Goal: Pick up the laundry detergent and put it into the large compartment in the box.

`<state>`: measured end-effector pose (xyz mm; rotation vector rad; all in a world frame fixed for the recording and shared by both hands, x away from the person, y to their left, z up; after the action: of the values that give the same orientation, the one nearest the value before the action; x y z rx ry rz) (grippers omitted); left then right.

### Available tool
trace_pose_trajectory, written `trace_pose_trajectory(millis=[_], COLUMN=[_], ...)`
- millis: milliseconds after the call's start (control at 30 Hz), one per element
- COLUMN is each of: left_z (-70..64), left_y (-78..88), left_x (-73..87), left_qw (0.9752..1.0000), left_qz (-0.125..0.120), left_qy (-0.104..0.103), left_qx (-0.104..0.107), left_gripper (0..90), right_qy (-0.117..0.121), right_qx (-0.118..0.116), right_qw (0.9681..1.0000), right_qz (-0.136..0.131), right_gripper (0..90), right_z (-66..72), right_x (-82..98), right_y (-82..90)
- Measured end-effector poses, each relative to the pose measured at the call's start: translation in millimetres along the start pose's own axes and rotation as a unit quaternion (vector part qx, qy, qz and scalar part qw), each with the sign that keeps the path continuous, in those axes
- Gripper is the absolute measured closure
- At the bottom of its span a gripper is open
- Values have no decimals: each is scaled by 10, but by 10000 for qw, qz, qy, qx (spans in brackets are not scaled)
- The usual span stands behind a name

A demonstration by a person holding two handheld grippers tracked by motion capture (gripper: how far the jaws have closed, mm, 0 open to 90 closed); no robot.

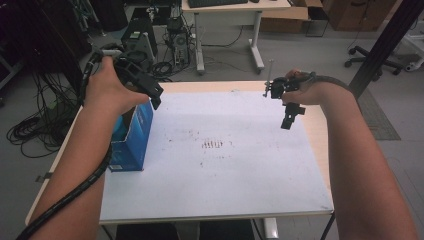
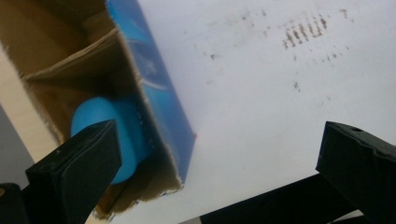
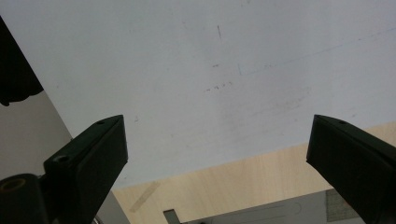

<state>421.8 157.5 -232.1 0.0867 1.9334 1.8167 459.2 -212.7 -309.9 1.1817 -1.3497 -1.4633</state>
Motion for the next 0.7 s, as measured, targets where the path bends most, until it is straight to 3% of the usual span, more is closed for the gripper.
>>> trace_pose_trajectory(millis=[100, 267, 333, 467, 533, 633, 700], left_z=[-112, -256, -300, -371, -406, -485, -525], left_y=[-27, -58, -64, -89, -93, -89, -88], left_x=[-8, 7, 17, 50, 62, 83, 87], left_qw=[9990, 9926, 9876, 9792, 9760, 9685, 9655], left_qz=[5, 45, 56, 151, 156, 170, 192], left_qy=[-393, -1141, -1512, -1923, -2053, -2291, -2391], left_qx=[210, 409, 430, 623, 716, 960, 1016], left_gripper=[2, 2, 2, 2, 2, 2, 2], right_qy=[5, 74, 36, 75, 59, 59, 87], right_qx=[-2, -6, 1, -22, -29, -22, -15], right_qw=[10000, 10000, 10000, 10000, 10000, 10000, 10000], right_qz=[3, 25, 63, 50, 50, 40, 46], right_gripper=[50, 50, 48, 48, 49, 48, 48], right_z=[16, 28, 40, 59, 62, 54, 52], right_x=[-25, -54, -55, -67, -68, -63, -63], right_y=[3, 4, 4, 1, 6, 13, 15])
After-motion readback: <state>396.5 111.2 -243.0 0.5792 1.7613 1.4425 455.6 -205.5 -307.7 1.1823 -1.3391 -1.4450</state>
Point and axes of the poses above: each handheld gripper's, and its own axes: y roughly backward along the jaws, x roughly out of its underside, z roughly to its left, the point moved 6 cm from there along -y, roughly forward along the jaws, and after that the axes turned 9 degrees about -z, right-handed, at the moved point
